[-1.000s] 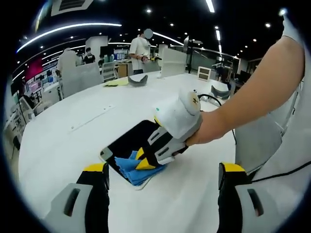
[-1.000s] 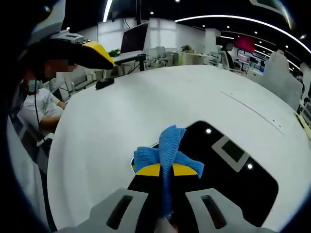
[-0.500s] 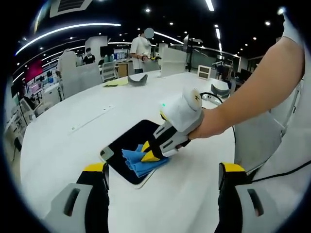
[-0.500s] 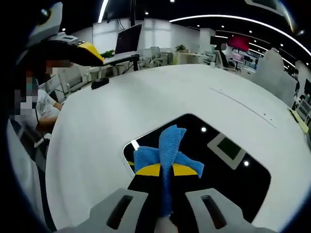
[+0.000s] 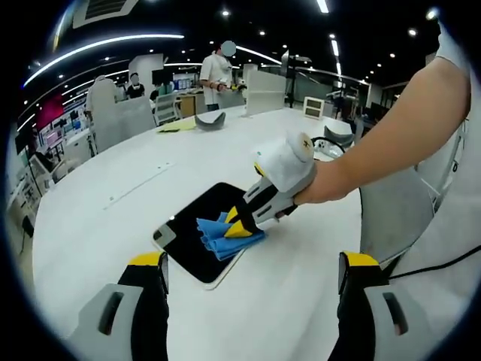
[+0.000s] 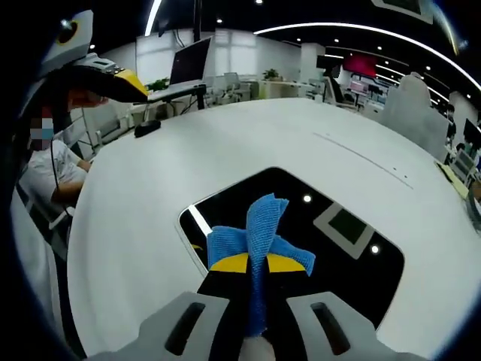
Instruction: Wipe the mirror surface with the cleaning cloth until all visible marks leave the cleaned area.
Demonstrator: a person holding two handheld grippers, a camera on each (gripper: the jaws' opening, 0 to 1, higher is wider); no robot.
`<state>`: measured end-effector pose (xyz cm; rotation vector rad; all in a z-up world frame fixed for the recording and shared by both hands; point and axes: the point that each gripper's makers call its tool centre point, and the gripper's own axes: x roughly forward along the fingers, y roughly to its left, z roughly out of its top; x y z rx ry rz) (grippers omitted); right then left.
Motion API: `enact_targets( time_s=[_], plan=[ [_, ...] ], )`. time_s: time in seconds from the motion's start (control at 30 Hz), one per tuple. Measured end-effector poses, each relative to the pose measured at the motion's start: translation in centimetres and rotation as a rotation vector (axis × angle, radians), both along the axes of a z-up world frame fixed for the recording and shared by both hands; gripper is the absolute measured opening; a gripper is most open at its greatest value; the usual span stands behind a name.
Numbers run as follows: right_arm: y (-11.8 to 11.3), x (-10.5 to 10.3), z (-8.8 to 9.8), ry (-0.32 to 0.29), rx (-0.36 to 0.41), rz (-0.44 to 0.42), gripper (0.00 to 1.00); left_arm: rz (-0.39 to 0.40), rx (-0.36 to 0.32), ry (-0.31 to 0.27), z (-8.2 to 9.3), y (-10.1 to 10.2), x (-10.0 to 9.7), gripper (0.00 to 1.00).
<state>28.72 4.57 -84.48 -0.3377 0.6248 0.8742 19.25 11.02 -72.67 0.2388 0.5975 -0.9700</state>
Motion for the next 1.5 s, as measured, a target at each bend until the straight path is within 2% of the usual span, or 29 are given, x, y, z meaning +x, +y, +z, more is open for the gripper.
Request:
enact_targets(
  time_s=[1.2,1.5],
  plan=[
    [-7.7,0.9,0.0,-0.003,-0.002,-0.183,0.02,-0.032,0.002,0.000,0.0,-0.8,0.2,0.94],
    [-8.8,1.0,0.0,-0.004,0.002,-0.224,0.02,-0.046,0.003,0.001,-0.1,-1.3,0.2,0.94]
  ],
)
